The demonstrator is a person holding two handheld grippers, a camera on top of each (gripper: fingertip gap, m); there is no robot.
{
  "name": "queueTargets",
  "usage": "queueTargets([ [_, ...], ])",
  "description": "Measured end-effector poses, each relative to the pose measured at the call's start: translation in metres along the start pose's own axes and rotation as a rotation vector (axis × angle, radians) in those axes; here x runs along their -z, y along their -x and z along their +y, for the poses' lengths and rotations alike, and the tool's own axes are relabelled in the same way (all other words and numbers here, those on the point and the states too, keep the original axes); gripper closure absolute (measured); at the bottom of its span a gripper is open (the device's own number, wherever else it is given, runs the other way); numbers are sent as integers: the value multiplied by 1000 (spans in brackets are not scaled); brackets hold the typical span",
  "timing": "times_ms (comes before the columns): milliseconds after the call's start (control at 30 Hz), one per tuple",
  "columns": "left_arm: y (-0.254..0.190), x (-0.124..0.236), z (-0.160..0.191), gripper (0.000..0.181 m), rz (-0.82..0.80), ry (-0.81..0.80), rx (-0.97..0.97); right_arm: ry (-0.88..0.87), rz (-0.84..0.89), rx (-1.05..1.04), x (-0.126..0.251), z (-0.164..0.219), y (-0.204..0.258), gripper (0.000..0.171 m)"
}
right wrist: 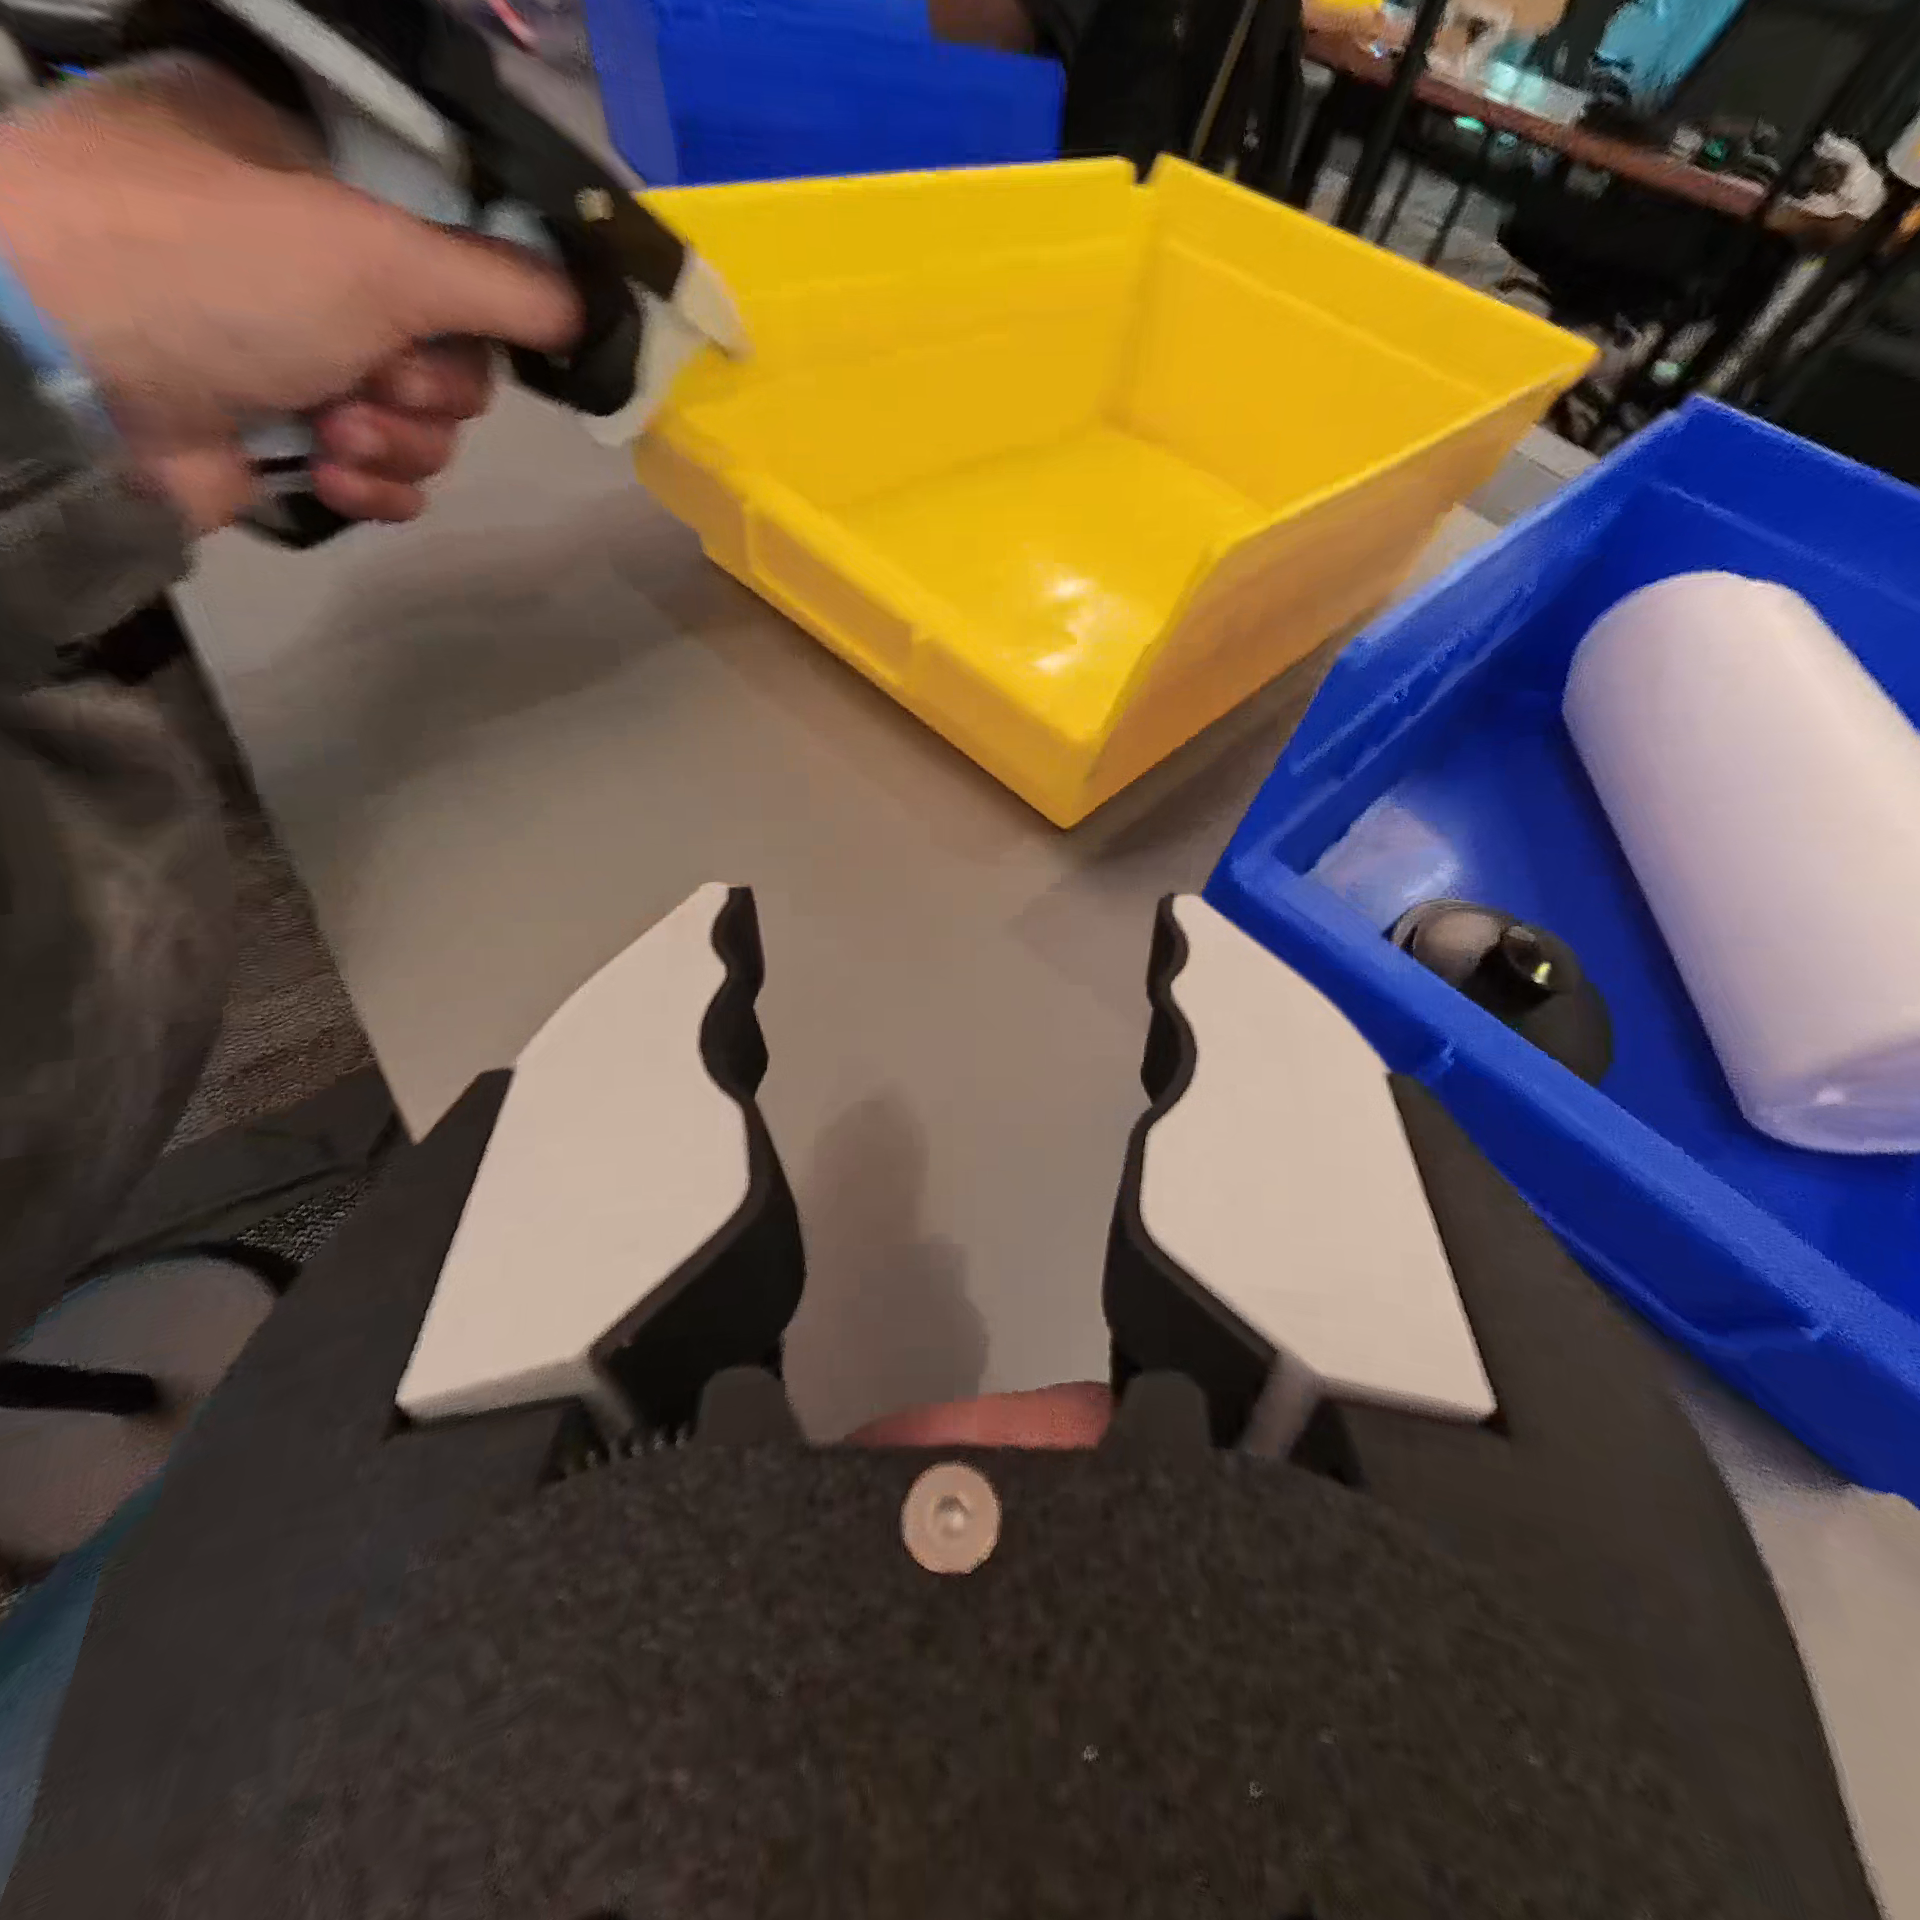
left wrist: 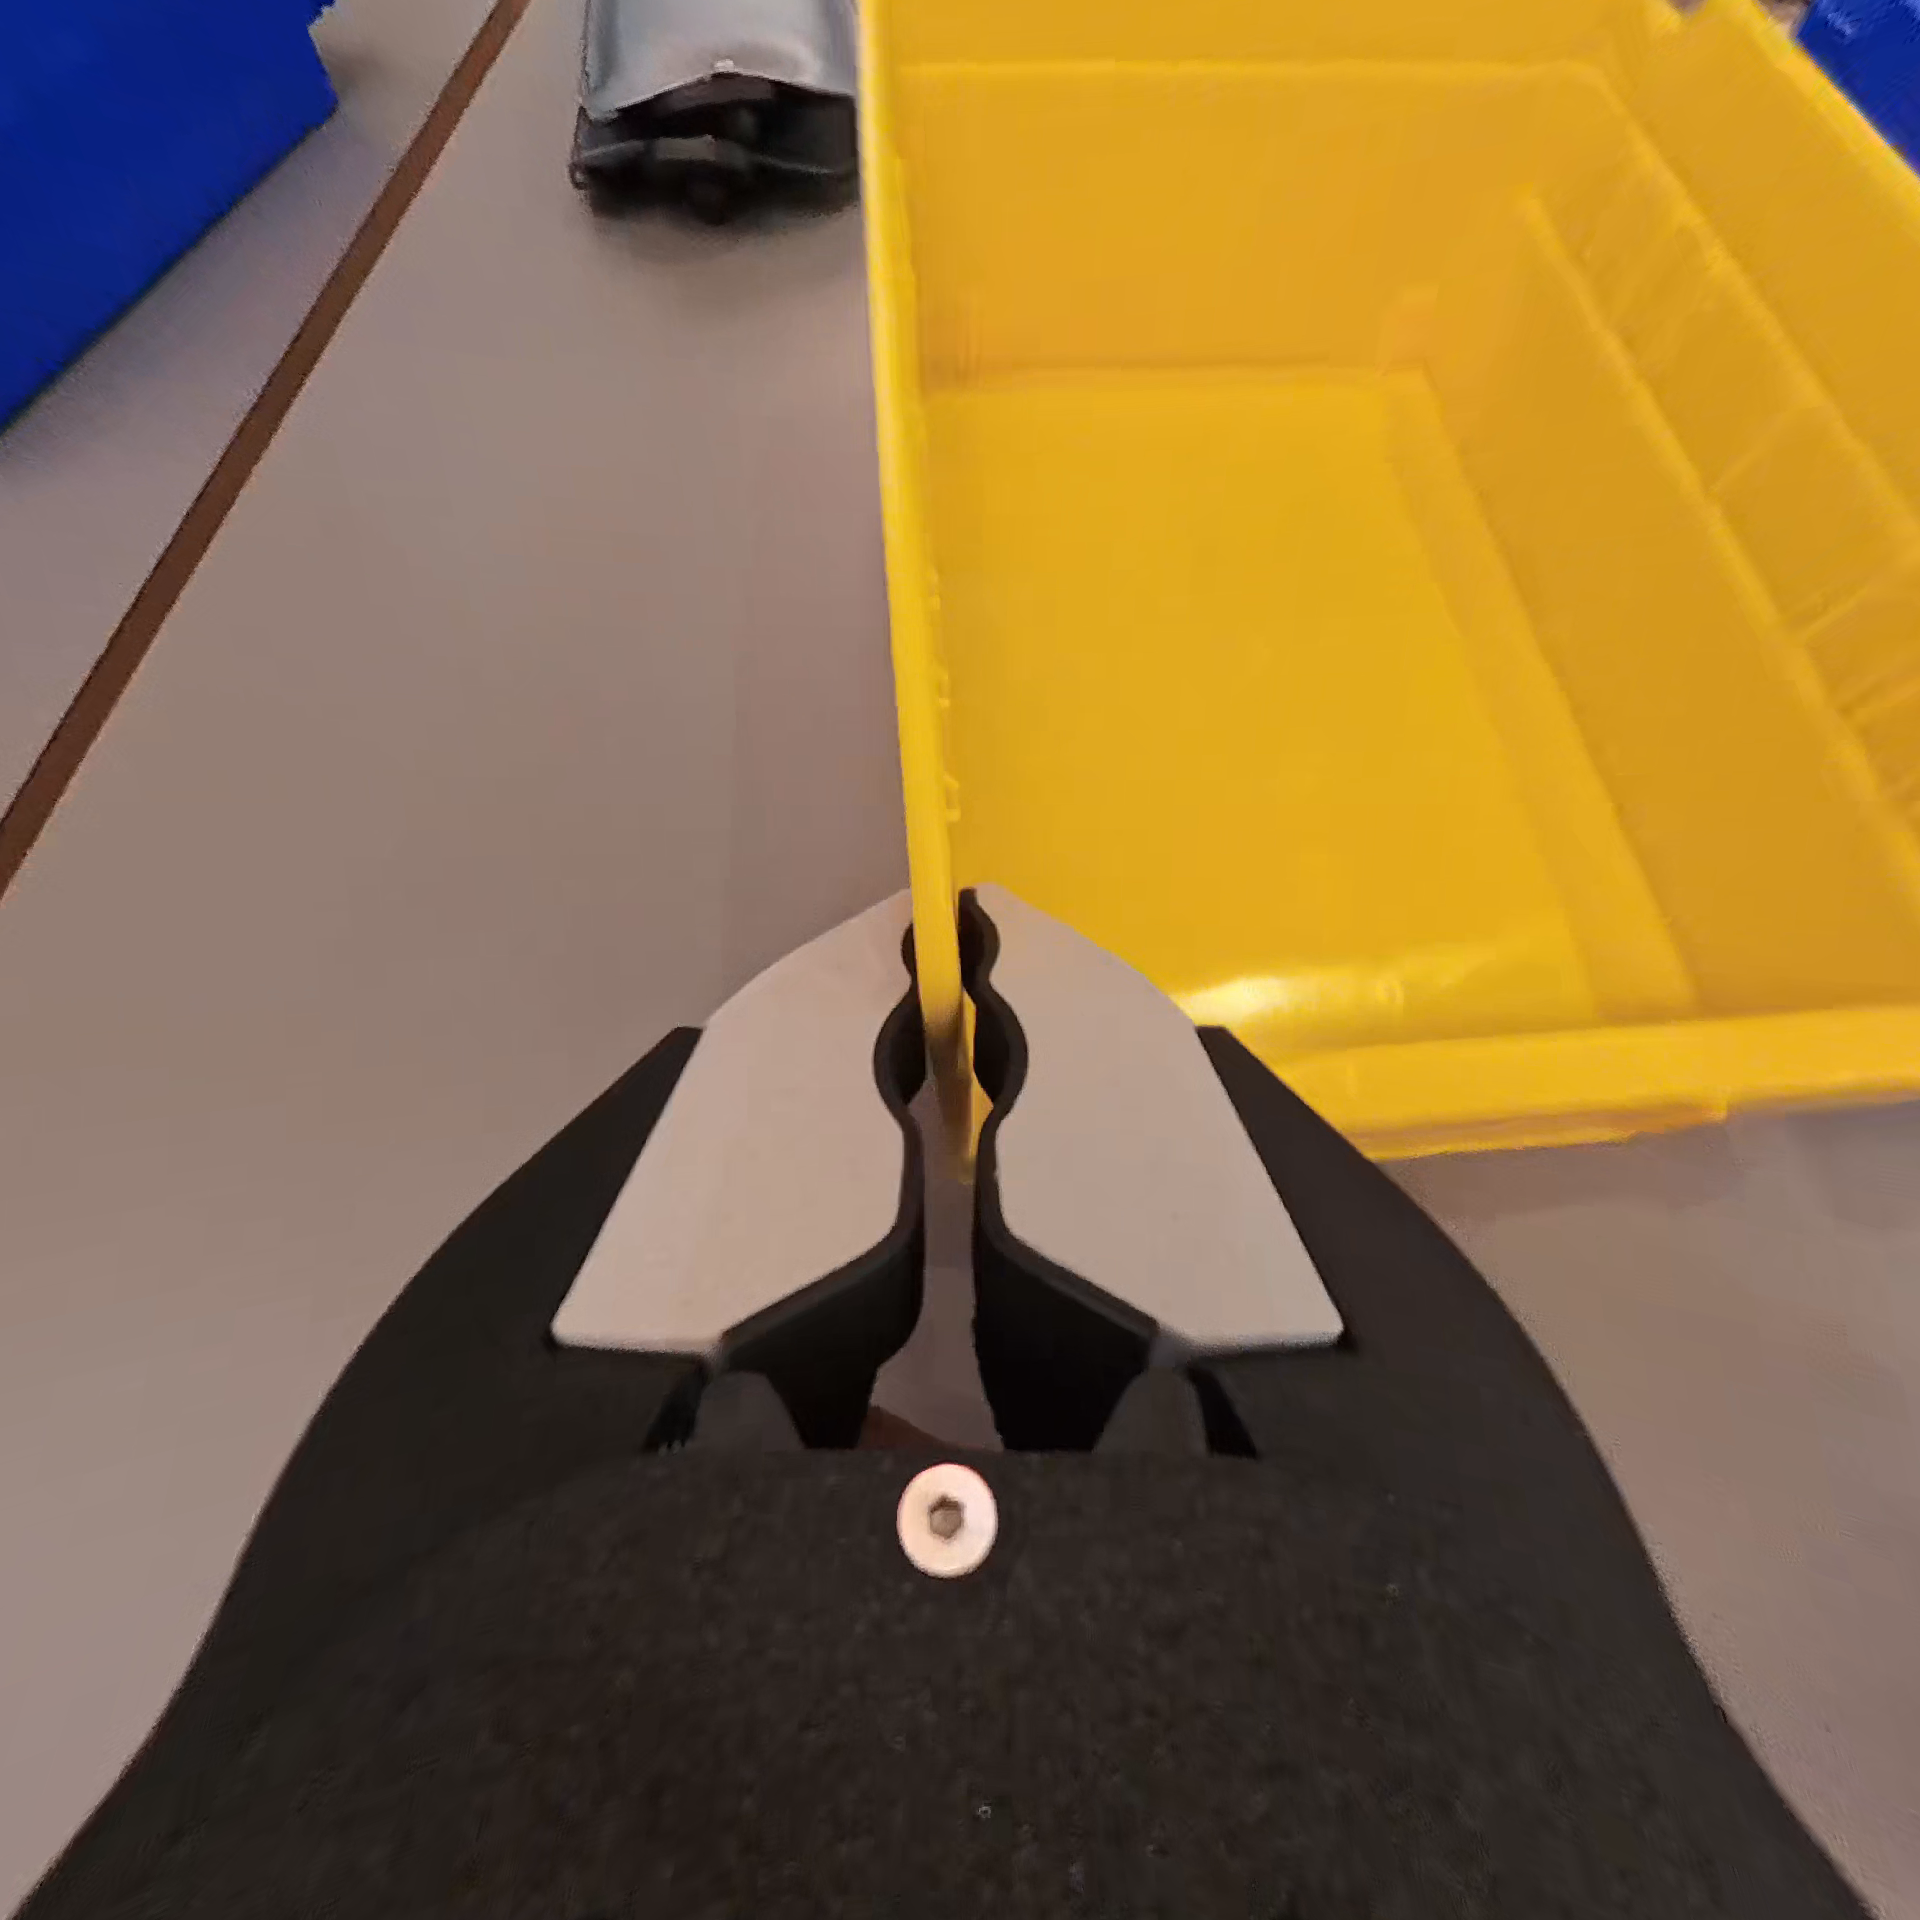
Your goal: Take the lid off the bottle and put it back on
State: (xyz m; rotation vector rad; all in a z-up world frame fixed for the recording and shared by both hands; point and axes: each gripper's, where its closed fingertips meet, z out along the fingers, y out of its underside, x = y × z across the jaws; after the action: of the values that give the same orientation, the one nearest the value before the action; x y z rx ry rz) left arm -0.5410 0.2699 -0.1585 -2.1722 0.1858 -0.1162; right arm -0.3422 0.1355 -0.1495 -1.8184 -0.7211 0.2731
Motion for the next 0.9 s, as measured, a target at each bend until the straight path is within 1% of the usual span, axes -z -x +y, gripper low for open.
queueTargets([
  [100, -9, 31, 22, 177, -25, 5, 25, 7, 101, -15, -18, -10, -13, 98],
  [200, -15, 63, 44, 177, -71, -8, 41, 65, 154, -104, -42, -8, -17, 98],
  [267, -18, 82, 57, 178, -96, -9, 67, 100, 189, -165, -55, -6, -21, 103],
  [300, -21, 89, 62, 178, -93, -14, 84, 103, 161, -195, -59, -6, -18, 102],
  [333, -24, 96, 67, 177, -94, -19, 93, 98, 88, -245, -63, -9, -7, 103],
  [367, -24, 102, 70, 177, -112, -22, 90, 112, 56, -296, -63, -9, -2, 114],
  [400, -22, 108, 73, 177, -133, -29, 84, 124, 69, -310, -60, -10, -4, 128],
  [433, -21, 115, 72, 177, -146, -46, 86, 129, 120, -322, -54, -12, -12, 157],
  [467, -22, 123, 68, 177, -142, -71, 87, 110, 123, -313, -49, -19, -15, 165],
  [567, -27, 151, 42, 177, -219, -182, 38, 85, 109, -310, -32, -40, -15, 165],
  [633, -38, 171, 12, 177, -254, -269, 7, 25, 156, -244, -14, -63, -25, 166],
  [700, -57, 186, -24, 178, -255, -342, -25, -54, 195, -216, 10, -89, -43, 164],
  [800, -105, 202, -83, 179, -226, -446, -82, -167, 279, -246, 59, -123, -88, 165],
  [900, -175, 205, -133, 179, -133, -539, -136, -252, 404, -248, 119, -143, -149, 166],
])
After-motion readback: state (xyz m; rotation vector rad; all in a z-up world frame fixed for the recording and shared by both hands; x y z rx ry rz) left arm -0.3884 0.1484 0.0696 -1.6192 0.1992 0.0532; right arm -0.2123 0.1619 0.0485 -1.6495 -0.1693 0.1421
